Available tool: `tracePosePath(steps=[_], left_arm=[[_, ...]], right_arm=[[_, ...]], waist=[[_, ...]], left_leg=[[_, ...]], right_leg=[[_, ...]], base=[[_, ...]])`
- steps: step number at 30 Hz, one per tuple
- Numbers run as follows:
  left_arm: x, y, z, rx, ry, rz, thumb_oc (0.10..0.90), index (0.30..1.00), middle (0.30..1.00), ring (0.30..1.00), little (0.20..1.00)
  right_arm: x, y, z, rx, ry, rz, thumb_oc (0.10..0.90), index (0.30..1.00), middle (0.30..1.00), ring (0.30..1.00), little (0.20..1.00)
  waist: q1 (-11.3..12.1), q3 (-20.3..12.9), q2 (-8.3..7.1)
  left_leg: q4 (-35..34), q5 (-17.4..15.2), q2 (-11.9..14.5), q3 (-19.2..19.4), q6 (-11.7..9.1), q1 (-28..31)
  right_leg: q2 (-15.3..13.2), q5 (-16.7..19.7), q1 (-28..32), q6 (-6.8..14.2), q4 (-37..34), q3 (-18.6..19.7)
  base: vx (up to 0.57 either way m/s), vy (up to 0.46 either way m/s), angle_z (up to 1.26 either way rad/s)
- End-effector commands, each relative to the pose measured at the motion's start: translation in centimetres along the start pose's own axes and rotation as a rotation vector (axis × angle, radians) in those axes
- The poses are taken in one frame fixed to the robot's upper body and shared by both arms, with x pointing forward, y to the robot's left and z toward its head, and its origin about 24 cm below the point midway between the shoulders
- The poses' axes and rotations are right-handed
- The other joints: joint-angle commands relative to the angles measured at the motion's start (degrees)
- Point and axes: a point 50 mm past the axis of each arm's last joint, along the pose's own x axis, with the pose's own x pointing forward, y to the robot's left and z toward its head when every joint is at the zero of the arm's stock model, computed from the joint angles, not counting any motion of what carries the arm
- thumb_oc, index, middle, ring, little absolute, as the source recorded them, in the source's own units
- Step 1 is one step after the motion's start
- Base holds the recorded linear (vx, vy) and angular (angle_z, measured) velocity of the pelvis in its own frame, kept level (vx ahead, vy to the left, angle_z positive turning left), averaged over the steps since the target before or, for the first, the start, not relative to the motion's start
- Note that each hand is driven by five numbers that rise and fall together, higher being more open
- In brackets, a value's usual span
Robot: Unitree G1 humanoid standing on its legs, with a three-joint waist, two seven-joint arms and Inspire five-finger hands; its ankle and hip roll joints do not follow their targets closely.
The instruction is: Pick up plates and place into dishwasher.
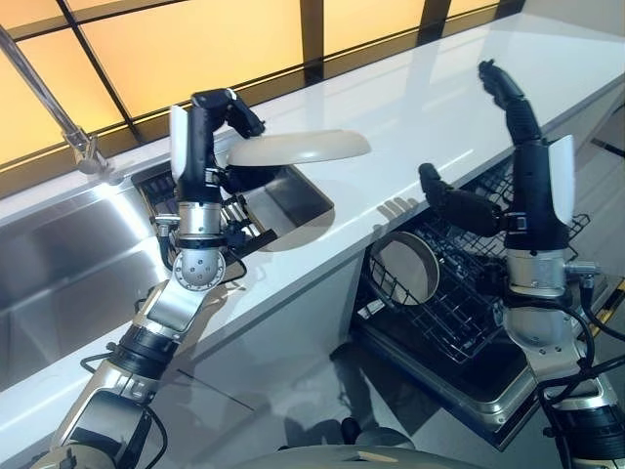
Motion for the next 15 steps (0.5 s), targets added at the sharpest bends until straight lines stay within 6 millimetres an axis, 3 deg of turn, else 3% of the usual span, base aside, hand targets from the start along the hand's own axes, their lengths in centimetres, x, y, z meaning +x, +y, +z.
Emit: tracePosePath(steps=[1, 7, 15], left_arm=[[4.2, -0.4, 4.1, -0.104, -0.219, 0.032, 0.1, 0.3, 0.3, 0.3, 0.2], [4.4, -1.6, 5.0, -0.159, -0.235, -0.009, 0.1, 0.3, 0.3, 0.3, 0.2], [4.3, -2.5, 5.7, -0.216, -0.229, -0.044, 0.1, 0.3, 0.3, 0.3, 0.2]], right_arm=[[2.3, -0.7, 1.7, 0.088, -0.111, -0.005, 0.8, 0.9, 0.9, 0.9, 0.9], [2.4, -0.1, 0.4, 0.093, -0.028, 0.013, 0.8, 0.9, 0.9, 0.9, 0.9], [2.9, 0.3, 0.6, 0.11, -0.023, 0.028, 0.8, 0.9, 0.9, 0.9, 0.9]], waist=[[1.0, -5.5, -0.45], [0.9, -5.3, -0.75], [1.1, -5.2, -0.77]], left_leg=[[0.4, -8.8, -2.9, -0.8, 3.4, 1.3], [0.4, -8.9, -2.8, -0.7, 3.4, 1.2], [0.4, -8.8, -2.8, -0.9, 3.4, 1.1]], right_leg=[[4.4, -5.1, 1.7, 1.3, 0.3, -0.9], [4.4, -4.9, 1.7, 1.3, 0.3, -0.9], [4.5, -4.7, 1.5, 1.2, 0.3, -0.8]], base=[[0.0, -0.002, -0.05], [0.0, -0.001, -0.01], [0.0, 0.0, 0.0]])
